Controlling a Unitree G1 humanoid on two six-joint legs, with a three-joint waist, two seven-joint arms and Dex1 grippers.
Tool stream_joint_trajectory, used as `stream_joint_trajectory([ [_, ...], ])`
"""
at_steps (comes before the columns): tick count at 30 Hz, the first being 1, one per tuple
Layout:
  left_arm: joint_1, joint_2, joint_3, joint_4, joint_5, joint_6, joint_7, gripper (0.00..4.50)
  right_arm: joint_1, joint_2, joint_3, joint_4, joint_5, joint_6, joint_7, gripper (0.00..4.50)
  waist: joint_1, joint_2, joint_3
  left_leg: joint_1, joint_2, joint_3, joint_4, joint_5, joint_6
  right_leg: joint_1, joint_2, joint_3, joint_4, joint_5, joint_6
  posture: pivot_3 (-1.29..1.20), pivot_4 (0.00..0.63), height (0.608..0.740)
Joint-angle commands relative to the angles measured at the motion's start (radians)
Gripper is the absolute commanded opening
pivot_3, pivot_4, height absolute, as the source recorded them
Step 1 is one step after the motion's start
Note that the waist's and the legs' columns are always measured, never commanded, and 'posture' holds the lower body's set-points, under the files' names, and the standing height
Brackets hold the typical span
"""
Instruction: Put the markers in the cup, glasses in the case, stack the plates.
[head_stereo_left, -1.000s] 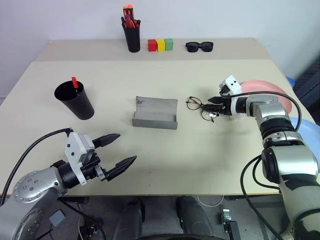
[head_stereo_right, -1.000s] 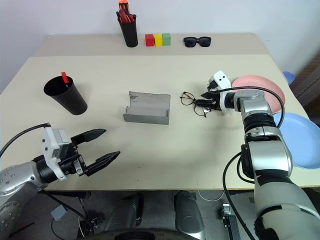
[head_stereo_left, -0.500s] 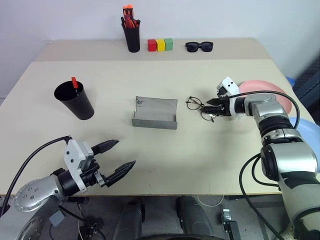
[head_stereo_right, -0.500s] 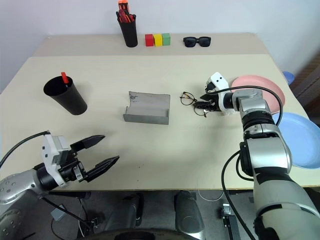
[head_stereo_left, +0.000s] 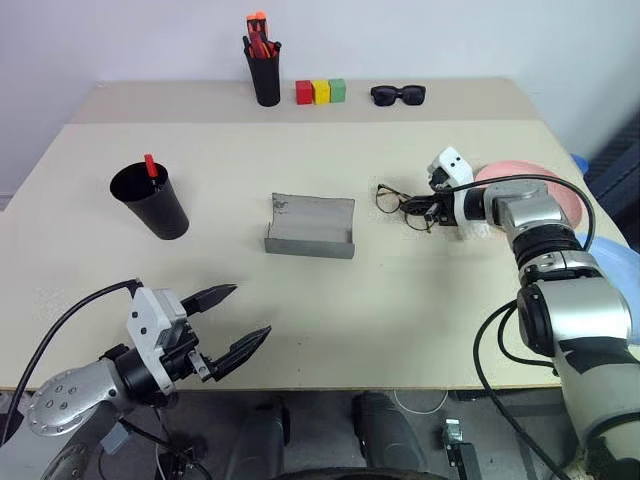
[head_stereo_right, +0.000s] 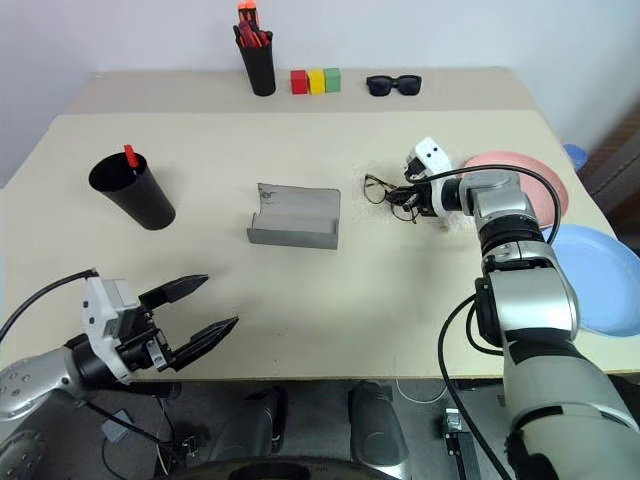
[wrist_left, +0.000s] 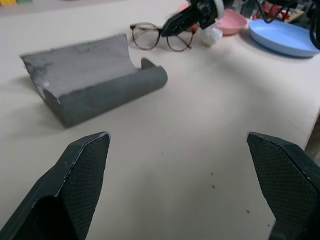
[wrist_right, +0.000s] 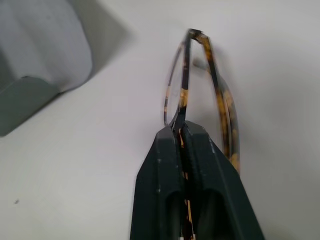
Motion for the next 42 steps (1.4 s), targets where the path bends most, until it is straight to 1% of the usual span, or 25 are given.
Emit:
stream_joint_trajectory([
  [1, -0.025, 0.005, 0.001, -0.038, -0.012, 0.004, 0.018, 4.5, -0.006, -0.007, 0.0, 0.003, -0.005, -0.006, -0.005, 0.03, 0.0, 0.0, 0.0, 0.0, 0.0, 0.0, 0.0, 0.0, 0.0, 0.0, 0.0, 0.0, 0.0, 0.0, 0.0, 0.0, 0.15, 0.74],
  [5, -0.059, 0.015, -0.006, -0.033, -0.022, 0.024, 0.03, 4.5, -0.005, -0.016, -0.012, -0.012, 0.005, -0.003, -0.001, 0.03, -0.001, 0.0, 0.0, 0.0, 0.0, 0.0, -0.001, 0.0, 0.0, -0.001, 0.0, 0.0, 0.0, 0.0, 0.0, 0.0, 0.15, 0.74],
  [9, -0.093, 0.02, -0.014, -0.016, -0.023, 0.036, 0.031, 4.5, -0.011, -0.018, -0.054, -0.038, 0.053, 0.001, 0.006, 0.03, -0.001, 0.0, 0.0, 0.0, 0.0, 0.0, -0.001, 0.0, 0.0, -0.001, 0.0, 0.0, 0.0, 0.0, 0.001, 0.0, 0.15, 0.74],
  [11, -0.111, 0.023, -0.02, -0.003, -0.022, 0.037, 0.026, 4.5, -0.017, -0.017, -0.084, -0.081, 0.099, 0.016, 0.054, 0.03, -0.001, 0.001, 0.0, -0.001, 0.0, 0.0, -0.001, 0.0, 0.0, -0.001, 0.0, 0.0, 0.0, 0.0, 0.001, 0.0, 0.15, 0.74],
  [14, -0.125, 0.023, -0.026, 0.012, -0.017, 0.034, 0.013, 4.5, -0.01, -0.01, -0.122, -0.196, 0.192, 0.11, 0.169, 0.03, -0.004, 0.002, 0.001, -0.001, 0.0, 0.0, -0.001, 0.0, 0.0, -0.002, 0.0, 0.0, 0.0, 0.002, 0.003, 0.0, 0.15, 0.74],
  [18, -0.125, 0.021, -0.027, 0.033, -0.008, 0.018, -0.01, 4.5, 0.069, -0.007, -0.097, -0.456, 0.292, 0.291, 0.3, 0.03, 0.0, 0.002, 0.001, -0.001, 0.001, 0.0, -0.002, 0.0, 0.0, -0.003, 0.001, 0.0, 0.001, 0.002, 0.003, 0.0, 0.15, 0.74],
  [22, -0.113, 0.015, -0.032, 0.048, 0.007, -0.004, -0.03, 4.5, 0.141, 0.022, -0.082, -0.613, 0.35, 0.356, 0.309, 0.03, 0.003, 0.002, 0.001, -0.002, 0.0, -0.001, -0.001, 0.0, 0.0, -0.002, 0.0, 0.0, 0.001, 0.002, 0.003, 0.0, 0.15, 0.74],
  [24, -0.106, 0.013, -0.033, 0.053, 0.015, -0.015, -0.038, 4.5, 0.175, 0.05, -0.073, -0.665, 0.368, 0.341, 0.302, 0.03, 0.002, 0.002, 0.001, -0.002, 0.0, 0.0, -0.001, 0.0, 0.0, -0.002, 0.0, 0.0, 0.001, 0.002, 0.003, 0.0, 0.15, 0.74],
  [27, -0.103, 0.011, -0.032, 0.059, 0.02, -0.024, -0.046, 4.5, 0.227, 0.105, -0.074, -0.714, 0.388, 0.261, 0.282, 0.03, -0.001, 0.002, 0.001, -0.002, 0.001, 0.0, -0.001, 0.0, 0.0, -0.003, 0.001, 0.0, 0.001, 0.002, 0.003, 0.0, 0.15, 0.74],
  [29, -0.099, 0.011, -0.031, 0.062, 0.023, -0.03, -0.049, 4.5, 0.234, 0.133, -0.055, -0.698, 0.376, 0.22, 0.273, 0.03, 0.0, 0.002, 0.001, -0.002, 0.001, 0.0, -0.001, 0.0, 0.0, -0.003, 0.001, 0.0, 0.001, 0.002, 0.003, 0.0, 0.15, 0.74],
  [33, -0.07, 0.005, -0.018, 0.04, 0.021, -0.033, -0.038, 4.5, 0.199, 0.228, -0.008, -0.558, 0.303, 0.046, 0.186, 0.03, -0.003, 0.002, 0.001, -0.001, 0.001, 0.0, -0.001, 0.0, 0.0, -0.003, 0.001, 0.0, 0.001, 0.002, 0.003, 0.0, 0.15, 0.74],
  [42, -0.037, 0.0, -0.008, 0.005, 0.016, -0.03, -0.004, 4.5, 0.101, 0.317, -0.01, -0.337, 0.278, -0.131, 0.132, 0.03, -0.001, 0.002, 0.001, -0.002, 0.001, 0.0, -0.001, 0.0, 0.0, -0.003, 0.0, 0.0, 0.001, 0.002, 0.003, 0.0, 0.15, 0.74],
])
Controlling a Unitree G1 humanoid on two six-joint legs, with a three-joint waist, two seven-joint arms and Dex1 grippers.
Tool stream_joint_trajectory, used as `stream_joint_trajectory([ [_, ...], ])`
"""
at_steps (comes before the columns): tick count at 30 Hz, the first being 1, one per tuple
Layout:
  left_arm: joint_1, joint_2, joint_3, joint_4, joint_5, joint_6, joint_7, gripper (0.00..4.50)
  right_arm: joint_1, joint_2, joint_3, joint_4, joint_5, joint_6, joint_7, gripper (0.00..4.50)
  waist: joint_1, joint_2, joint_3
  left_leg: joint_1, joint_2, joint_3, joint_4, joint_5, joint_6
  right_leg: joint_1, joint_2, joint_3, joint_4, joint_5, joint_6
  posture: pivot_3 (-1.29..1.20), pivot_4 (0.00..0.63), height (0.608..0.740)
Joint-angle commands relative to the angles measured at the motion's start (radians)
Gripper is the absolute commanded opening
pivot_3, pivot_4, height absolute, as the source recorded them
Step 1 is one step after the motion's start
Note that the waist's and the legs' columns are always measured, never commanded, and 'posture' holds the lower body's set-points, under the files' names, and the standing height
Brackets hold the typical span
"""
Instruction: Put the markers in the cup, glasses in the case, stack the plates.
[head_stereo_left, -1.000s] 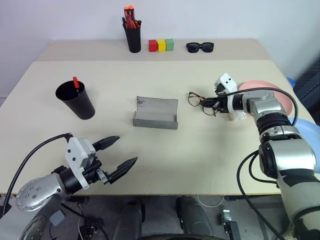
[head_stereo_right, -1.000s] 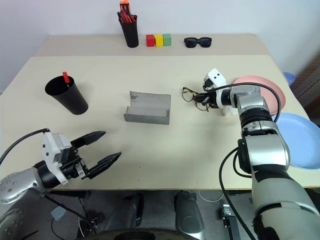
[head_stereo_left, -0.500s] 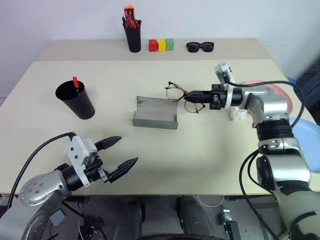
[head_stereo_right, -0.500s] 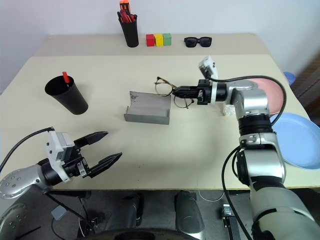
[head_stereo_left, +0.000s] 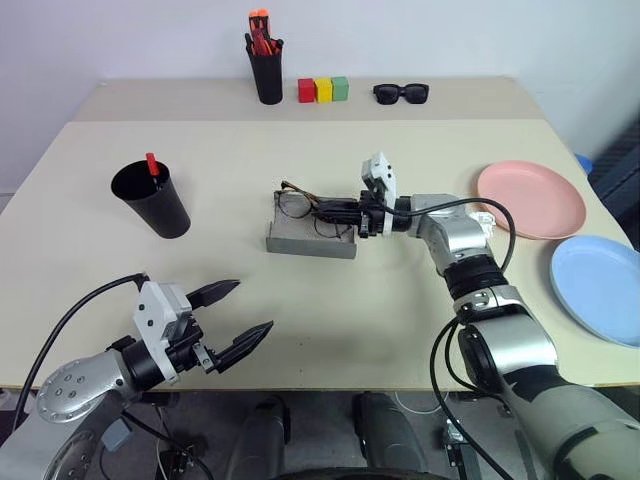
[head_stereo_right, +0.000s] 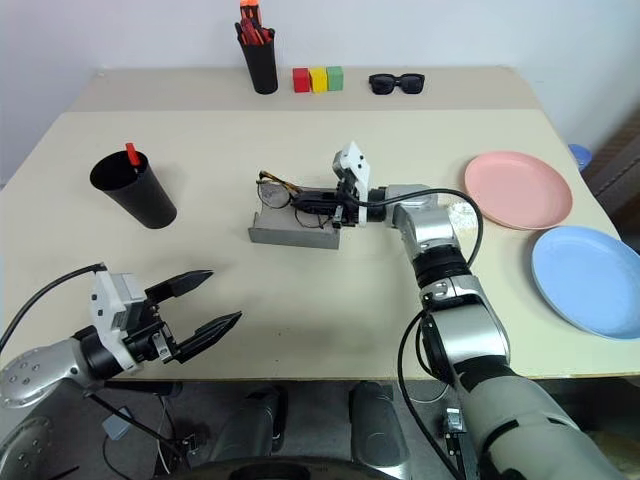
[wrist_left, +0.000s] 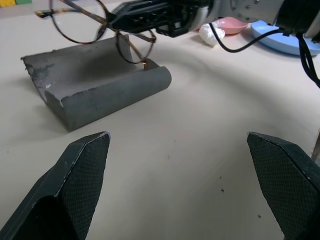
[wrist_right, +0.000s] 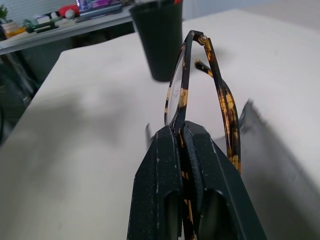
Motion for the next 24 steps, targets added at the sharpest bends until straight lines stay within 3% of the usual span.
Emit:
stream_joint_trajectory([
  [1, 0.018, -0.006, 0.027, -0.048, -0.004, -0.015, 0.014, 4.5, -0.051, 0.03, -0.017, 0.065, -0.006, -0.072, -0.023, 0.03, -0.002, 0.0, 0.0, 0.0, 0.0, 0.0, 0.0, 0.0, 0.0, 0.0, 0.0, 0.0, 0.0, 0.0, 0.0, 0.0, 0.15, 0.74],
  [24, -0.009, 0.008, 0.027, -0.117, -0.049, 0.054, 0.102, 4.5, -0.037, -0.018, 0.083, 0.197, -0.177, -0.226, 0.057, 0.03, -0.001, 0.0, 0.0, 0.0, 0.0, 0.0, 0.0, 0.0, 0.0, 0.0, 0.0, 0.0, 0.0, 0.0, 0.0, 0.0, 0.15, 0.74],
])
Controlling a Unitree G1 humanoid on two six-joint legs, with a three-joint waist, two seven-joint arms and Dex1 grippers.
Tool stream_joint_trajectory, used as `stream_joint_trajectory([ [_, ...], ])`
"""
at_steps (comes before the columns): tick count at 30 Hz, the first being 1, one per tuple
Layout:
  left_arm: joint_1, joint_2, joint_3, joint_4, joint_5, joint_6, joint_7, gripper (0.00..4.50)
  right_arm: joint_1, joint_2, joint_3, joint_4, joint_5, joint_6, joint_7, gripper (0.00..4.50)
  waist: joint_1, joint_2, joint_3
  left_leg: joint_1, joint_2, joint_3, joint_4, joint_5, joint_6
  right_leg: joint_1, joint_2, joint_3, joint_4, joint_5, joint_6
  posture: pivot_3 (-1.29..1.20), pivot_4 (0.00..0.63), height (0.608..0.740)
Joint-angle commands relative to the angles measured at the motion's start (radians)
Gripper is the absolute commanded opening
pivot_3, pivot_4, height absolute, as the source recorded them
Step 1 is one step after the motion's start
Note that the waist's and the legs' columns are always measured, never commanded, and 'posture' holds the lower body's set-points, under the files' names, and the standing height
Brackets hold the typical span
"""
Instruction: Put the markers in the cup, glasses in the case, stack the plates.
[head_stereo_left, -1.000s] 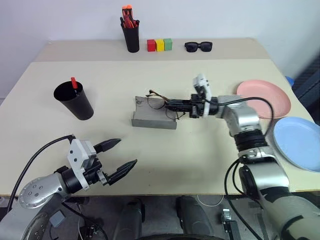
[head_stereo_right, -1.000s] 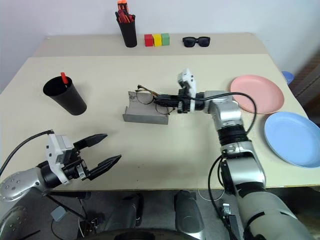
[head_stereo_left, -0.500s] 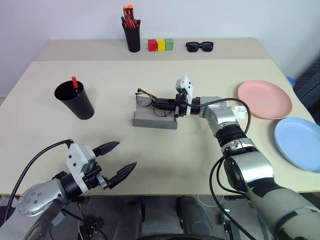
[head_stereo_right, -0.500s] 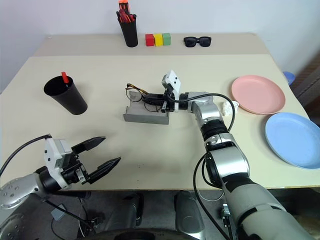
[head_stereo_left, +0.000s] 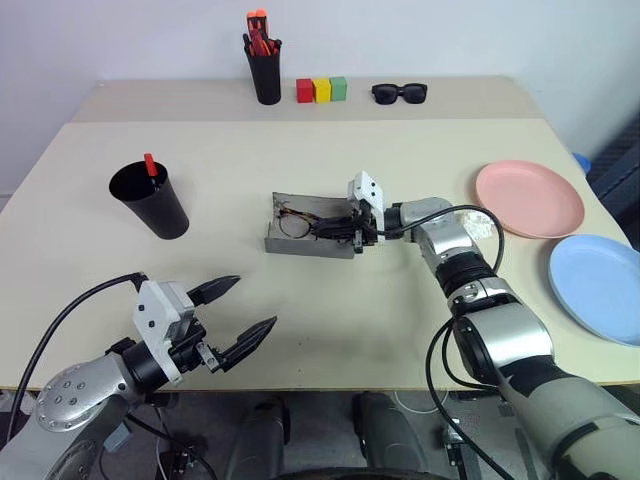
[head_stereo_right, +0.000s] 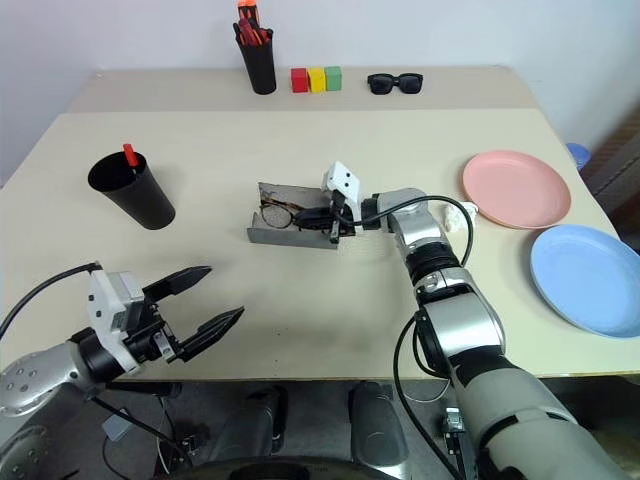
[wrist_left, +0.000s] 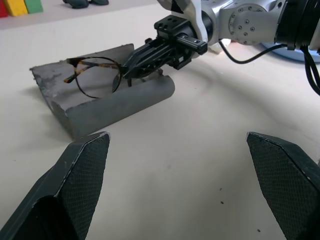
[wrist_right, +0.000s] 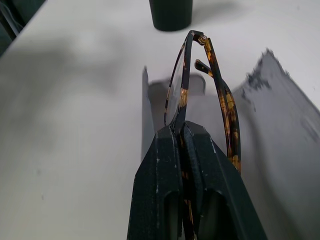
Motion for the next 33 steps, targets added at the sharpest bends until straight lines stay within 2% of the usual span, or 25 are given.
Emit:
stream_joint_trajectory([
  [1, -0.013, 0.009, 0.023, -0.048, -0.025, 0.009, 0.015, 4.5, -0.013, -0.012, 0.017, 0.012, -0.027, -0.032, 0.021, 0.03, 0.0, 0.0, 0.0, 0.0, 0.0, 0.0, 0.0, 0.0, 0.0, 0.0, 0.0, 0.0, 0.0, 0.0, 0.0, 0.0, 0.15, 0.74],
  [2, -0.012, 0.01, 0.024, -0.049, -0.028, 0.01, 0.016, 4.5, -0.014, -0.013, 0.019, 0.013, -0.031, -0.031, 0.023, 0.03, 0.0, 0.0, 0.0, 0.0, 0.0, 0.0, 0.0, 0.0, 0.0, 0.0, 0.0, 0.0, 0.0, 0.0, 0.0, 0.0, 0.15, 0.74],
  [5, -0.013, 0.009, 0.025, -0.052, -0.032, 0.017, 0.022, 4.5, -0.014, -0.017, 0.023, 0.019, -0.044, -0.037, 0.023, 0.96, 0.0, 0.0, 0.0, 0.0, 0.0, 0.0, 0.0, 0.0, 0.0, 0.0, 0.0, 0.0, 0.0, 0.0, 0.0, 0.0, 0.15, 0.74],
  [12, -0.021, 0.011, 0.024, -0.058, -0.043, 0.031, 0.038, 4.5, -0.007, -0.017, -0.009, -0.006, -0.015, -0.017, 0.02, 4.44, 0.0, 0.0, 0.0, 0.0, 0.0, 0.0, 0.0, 0.0, 0.0, 0.0, 0.0, 0.0, 0.0, 0.0, 0.0, 0.0, 0.15, 0.74],
  [16, -0.064, 0.004, 0.051, -0.031, -0.069, 0.049, 0.074, 4.5, -0.007, -0.023, -0.082, -0.088, 0.08, 0.086, 0.041, 4.44, 0.001, 0.0, 0.0, 0.0, 0.0, 0.0, 0.0, 0.0, 0.0, 0.0, 0.0, 0.0, 0.0, 0.0, 0.0, 0.0, 0.15, 0.74],
  [22, -0.171, 0.029, 0.091, 0.047, -0.079, 0.081, 0.103, 4.5, 0.074, -0.084, -0.16, -0.367, 0.194, 0.249, -0.001, 4.44, 0.006, 0.0, 0.0, 0.0, 0.0, -0.001, 0.0, 0.0, 0.0, 0.0, 0.0, 0.0, 0.0, 0.0, 0.0, 0.0, 0.15, 0.74],
  [24, -0.29, 0.049, 0.087, 0.13, -0.082, 0.107, 0.124, 4.5, 0.165, -0.176, -0.201, -0.536, 0.214, 0.33, -0.039, 4.44, 0.015, 0.0, 0.0, 0.0, 0.0, -0.001, 0.0, 0.0, 0.0, 0.0, 0.0, 0.0, 0.0, 0.0, 0.0, 0.0, 0.15, 0.74],
  [26, -0.395, 0.076, 0.076, 0.229, -0.065, 0.147, 0.135, 3.98, 0.258, -0.246, -0.23, -0.671, 0.229, 0.393, -0.079, 4.5, 0.036, 0.0, 0.0, -0.001, 0.0, -0.002, 0.001, 0.0, 0.0, 0.0, 0.0, -0.002, 0.001, 0.0, 0.0, 0.0, 0.15, 0.74],
  [28, -0.453, 0.11, 0.053, 0.299, -0.039, 0.166, 0.108, 3.21, 0.331, -0.282, -0.234, -0.753, 0.232, 0.423, -0.115, 4.5, 0.033, 0.0, 0.0, -0.001, 0.0, -0.003, 0.001, 0.0, 0.0, 0.001, 0.0, -0.003, 0.0, 0.0, 0.0, 0.0, 0.15, 0.74],
  [33, -0.68, 0.165, -0.054, 0.538, 0.094, 0.123, 0.046, 0.54, 0.506, -0.344, -0.238, -0.904, 0.223, 0.432, -0.186, 4.5, 0.019, 0.0, 0.001, -0.001, 0.0, -0.001, 0.0, 0.0, 0.0, 0.0, 0.0, -0.002, 0.0, 0.0, 0.0, 0.0, 0.15, 0.74],
])
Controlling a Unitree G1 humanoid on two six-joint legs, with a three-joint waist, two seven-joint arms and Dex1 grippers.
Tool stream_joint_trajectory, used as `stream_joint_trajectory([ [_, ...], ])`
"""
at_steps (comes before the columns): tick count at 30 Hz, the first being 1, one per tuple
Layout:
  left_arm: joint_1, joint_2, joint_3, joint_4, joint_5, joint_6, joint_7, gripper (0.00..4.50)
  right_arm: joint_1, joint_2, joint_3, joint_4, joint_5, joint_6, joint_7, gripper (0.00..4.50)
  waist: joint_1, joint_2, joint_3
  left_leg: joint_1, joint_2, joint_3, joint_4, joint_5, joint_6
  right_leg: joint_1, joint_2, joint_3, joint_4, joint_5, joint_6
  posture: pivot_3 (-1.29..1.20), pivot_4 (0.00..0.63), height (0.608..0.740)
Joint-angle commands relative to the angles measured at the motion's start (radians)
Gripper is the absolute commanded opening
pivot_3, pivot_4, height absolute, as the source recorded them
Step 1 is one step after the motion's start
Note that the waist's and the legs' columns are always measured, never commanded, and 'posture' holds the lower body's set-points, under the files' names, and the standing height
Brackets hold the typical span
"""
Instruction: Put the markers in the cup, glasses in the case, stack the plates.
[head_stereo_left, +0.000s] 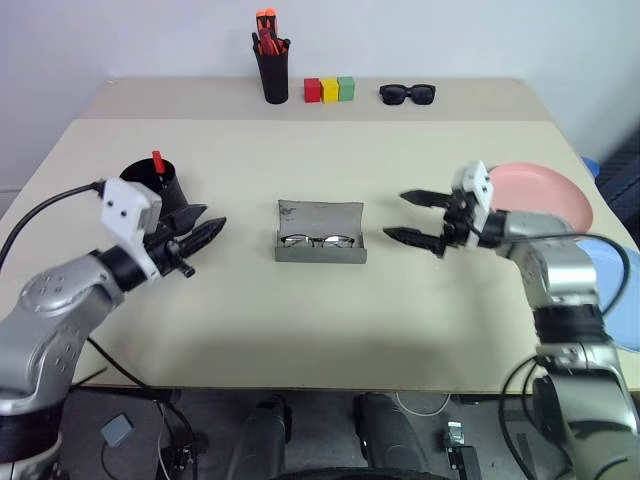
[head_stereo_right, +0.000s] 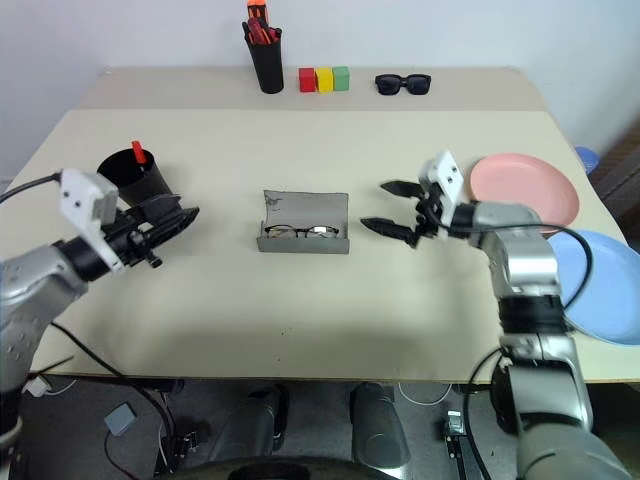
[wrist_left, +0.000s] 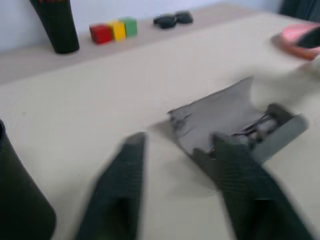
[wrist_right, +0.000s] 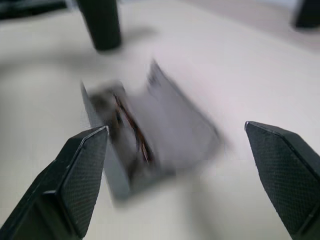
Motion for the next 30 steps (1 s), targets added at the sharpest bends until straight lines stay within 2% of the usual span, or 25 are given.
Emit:
stream_joint_trajectory([
  [1, -0.16, 0.029, -0.082, 0.147, 0.141, -0.066, -0.022, 0.07, 0.062, -0.023, -0.009, -0.118, 0.006, -0.007, -0.049, 4.5, 0.001, 0.0, 0.0, 0.0, 0.0, 0.0, 0.0, 0.0, 0.0, 0.0, 0.0, 0.0, 0.0, 0.0, 0.0, 0.0, 0.15, 0.74],
  [6, -0.443, -0.007, -0.246, 0.418, 0.317, -0.132, -0.067, 0.07, 0.169, -0.038, -0.01, -0.222, 0.023, -0.006, -0.091, 4.5, 0.005, 0.0, 0.0, -0.001, -0.001, 0.0, 0.001, 0.0, 0.0, 0.001, 0.0, 0.0, 0.0, 0.0, 0.001, 0.0, 0.15, 0.74],
  [12, -0.73, -0.089, -0.425, 0.756, 0.477, -0.207, -0.237, 0.07, 0.276, -0.049, -0.056, -0.348, 0.089, 0.013, -0.121, 4.5, 0.006, -0.001, 0.0, -0.002, -0.001, -0.001, 0.0, 0.0, 0.0, 0.0, 0.0, -0.001, 0.0, 0.0, 0.001, 0.0, 0.15, 0.74],
  [16, -0.811, -0.124, -0.47, 0.883, 0.546, -0.246, -0.306, 0.07, 0.312, -0.063, -0.065, -0.382, 0.105, 0.019, -0.14, 4.5, 0.0, -0.001, 0.001, -0.002, -0.001, 0.0, 0.0, 0.0, 0.0, -0.001, -0.001, 0.0, 0.0, 0.0, 0.001, 0.0, 0.15, 0.74],
  [20, -0.958, -0.211, -0.554, 1.146, 0.645, -0.351, -0.419, 0.07, 0.37, -0.067, -0.089, -0.461, 0.129, 0.048, -0.191, 4.5, 0.008, -0.002, 0.001, -0.003, -0.001, -0.002, 0.001, 0.0, 0.0, -0.001, 0.0, -0.001, 0.002, 0.0, 0.001, 0.0, 0.15, 0.74],
  [30, -1.086, -0.344, -0.584, 1.522, 0.786, -0.577, -0.507, 0.07, 0.446, -0.069, -0.096, -0.485, 0.136, 0.019, -0.236, 4.5, 0.004, -0.003, 0.001, -0.008, -0.002, -0.002, 0.002, 0.0, 0.0, -0.004, 0.0, -0.001, 0.001, -0.001, 0.003, 0.0, 0.15, 0.74],
])
